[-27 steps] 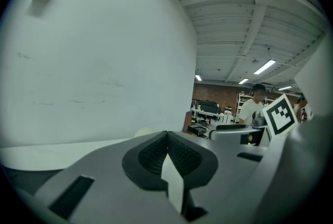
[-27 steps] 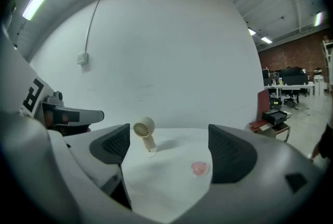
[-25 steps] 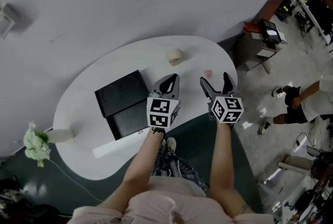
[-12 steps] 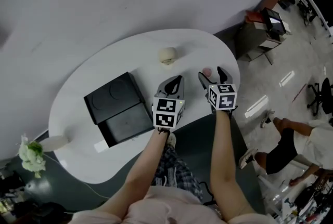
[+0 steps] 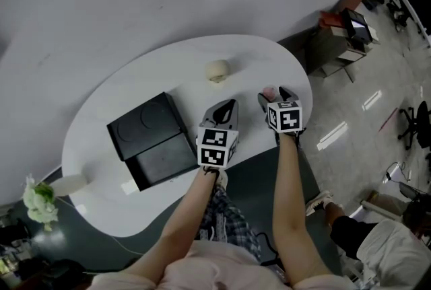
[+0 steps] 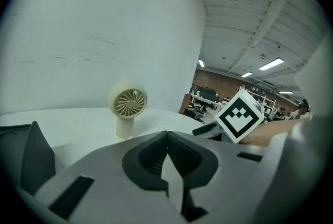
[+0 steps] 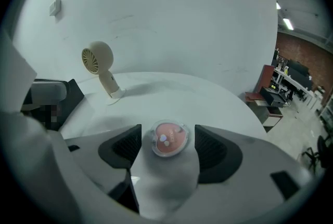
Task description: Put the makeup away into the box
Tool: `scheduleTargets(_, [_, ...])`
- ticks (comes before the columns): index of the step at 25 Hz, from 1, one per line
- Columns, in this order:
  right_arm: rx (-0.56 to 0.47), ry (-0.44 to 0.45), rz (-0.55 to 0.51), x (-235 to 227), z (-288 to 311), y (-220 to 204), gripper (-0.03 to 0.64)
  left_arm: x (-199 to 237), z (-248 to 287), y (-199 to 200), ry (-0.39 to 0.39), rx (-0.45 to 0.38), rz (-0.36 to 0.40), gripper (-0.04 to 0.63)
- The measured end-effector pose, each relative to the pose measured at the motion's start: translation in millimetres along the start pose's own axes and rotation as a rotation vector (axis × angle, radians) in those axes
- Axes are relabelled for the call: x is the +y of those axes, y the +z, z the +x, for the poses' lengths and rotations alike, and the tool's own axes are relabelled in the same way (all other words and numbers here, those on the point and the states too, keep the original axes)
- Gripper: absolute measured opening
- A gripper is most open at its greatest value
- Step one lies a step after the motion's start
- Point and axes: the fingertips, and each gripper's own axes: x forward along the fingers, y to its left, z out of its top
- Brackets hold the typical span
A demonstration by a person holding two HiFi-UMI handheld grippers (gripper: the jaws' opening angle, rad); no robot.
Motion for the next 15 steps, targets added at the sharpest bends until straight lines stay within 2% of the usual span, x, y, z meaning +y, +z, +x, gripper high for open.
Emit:
scheduleTargets(5, [0.033, -0.016, 0.0, -3, 3, -4, 0.277, 4, -1, -3, 0.0, 0.004, -0.01, 0.026])
scheduleTargets(6, [0.034, -0.019, -0.003, -3, 3, -4, 0.242, 4, -1, -2, 0.0, 0.003, -0.012, 0.026])
scheduleTargets(15, [-0.025, -0.047, -0.031, 7, -16, 13, 0.238, 8, -15, 9, 0.004, -0.027, -0.02, 0.026])
